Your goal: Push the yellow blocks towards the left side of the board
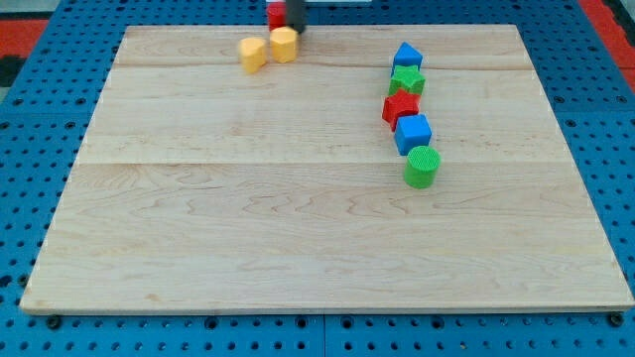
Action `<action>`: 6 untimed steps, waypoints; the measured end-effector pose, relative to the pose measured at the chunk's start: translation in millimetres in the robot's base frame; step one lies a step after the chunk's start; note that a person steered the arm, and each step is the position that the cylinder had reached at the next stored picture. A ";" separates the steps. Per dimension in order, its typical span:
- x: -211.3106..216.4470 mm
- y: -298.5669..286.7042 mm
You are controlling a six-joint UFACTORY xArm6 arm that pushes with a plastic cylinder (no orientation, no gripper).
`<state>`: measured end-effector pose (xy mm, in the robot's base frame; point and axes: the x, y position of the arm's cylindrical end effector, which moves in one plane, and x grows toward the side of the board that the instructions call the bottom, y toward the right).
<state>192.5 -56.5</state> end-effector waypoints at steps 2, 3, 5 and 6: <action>22.9 13.0; 55.1 31.5; 65.2 -132.1; 46.5 -138.2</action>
